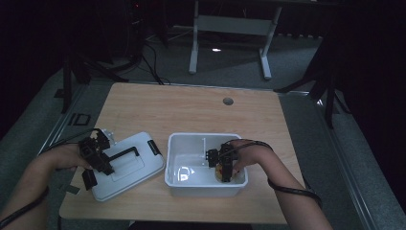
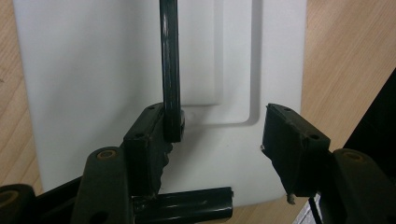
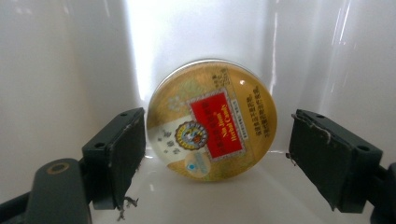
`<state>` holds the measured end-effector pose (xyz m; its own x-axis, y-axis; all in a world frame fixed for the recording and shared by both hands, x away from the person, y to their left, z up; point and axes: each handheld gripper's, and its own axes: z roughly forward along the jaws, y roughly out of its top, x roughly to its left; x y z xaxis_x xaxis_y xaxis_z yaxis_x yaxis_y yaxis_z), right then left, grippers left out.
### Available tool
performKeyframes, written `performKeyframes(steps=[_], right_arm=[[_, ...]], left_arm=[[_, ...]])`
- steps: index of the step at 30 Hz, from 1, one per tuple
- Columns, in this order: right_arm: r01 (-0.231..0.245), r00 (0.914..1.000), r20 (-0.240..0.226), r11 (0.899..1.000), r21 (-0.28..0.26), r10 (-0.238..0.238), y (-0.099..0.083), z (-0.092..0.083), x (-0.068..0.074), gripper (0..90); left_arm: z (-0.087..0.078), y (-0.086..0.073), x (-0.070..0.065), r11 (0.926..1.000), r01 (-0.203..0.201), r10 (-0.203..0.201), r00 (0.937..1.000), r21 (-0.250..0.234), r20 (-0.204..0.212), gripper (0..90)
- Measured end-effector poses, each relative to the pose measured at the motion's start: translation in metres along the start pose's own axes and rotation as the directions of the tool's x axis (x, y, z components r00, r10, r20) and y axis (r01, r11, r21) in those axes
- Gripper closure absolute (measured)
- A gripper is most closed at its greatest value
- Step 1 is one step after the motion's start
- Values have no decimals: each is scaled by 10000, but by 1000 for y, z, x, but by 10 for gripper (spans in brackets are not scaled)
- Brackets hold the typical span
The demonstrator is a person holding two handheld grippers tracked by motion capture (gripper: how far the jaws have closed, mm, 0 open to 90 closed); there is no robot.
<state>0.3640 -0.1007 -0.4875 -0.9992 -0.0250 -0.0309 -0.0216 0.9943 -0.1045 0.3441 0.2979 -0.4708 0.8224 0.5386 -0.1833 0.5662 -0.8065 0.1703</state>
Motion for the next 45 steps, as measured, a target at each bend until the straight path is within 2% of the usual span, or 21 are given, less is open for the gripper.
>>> performKeyframes(steps=[8,12,16,17,22,34,45], right_arm=[[105,9995,295,9983,-566,-88,-4,-24,1,185],[129,9998,146,9962,-865,-117,-8,-41,1,124],[53,10000,52,9895,-1447,-46,-15,-59,2,127],[209,9997,142,9880,-1533,-190,-18,-63,3,124],[184,9988,471,9858,-1671,-107,-29,-79,5,131],[-73,9973,710,9835,-1810,205,-60,-96,11,136],[-197,9953,887,9796,-1999,381,-94,-97,15,143]], left_arm=[[-1,-1,0,10000,-8,8,10000,12,-4,402],[-1,-1,0,10000,24,-24,10000,-5,-26,402],[-2,-2,-1,10000,24,-24,10000,3,-49,402],[-2,-2,-1,10000,35,-35,10000,-6,-42,403],[-3,-2,-1,10000,8,-8,10000,10,-60,403],[-3,0,-2,10000,-11,11,10000,45,-83,402],[-2,-3,-1,9999,75,-74,9999,92,-126,401]])
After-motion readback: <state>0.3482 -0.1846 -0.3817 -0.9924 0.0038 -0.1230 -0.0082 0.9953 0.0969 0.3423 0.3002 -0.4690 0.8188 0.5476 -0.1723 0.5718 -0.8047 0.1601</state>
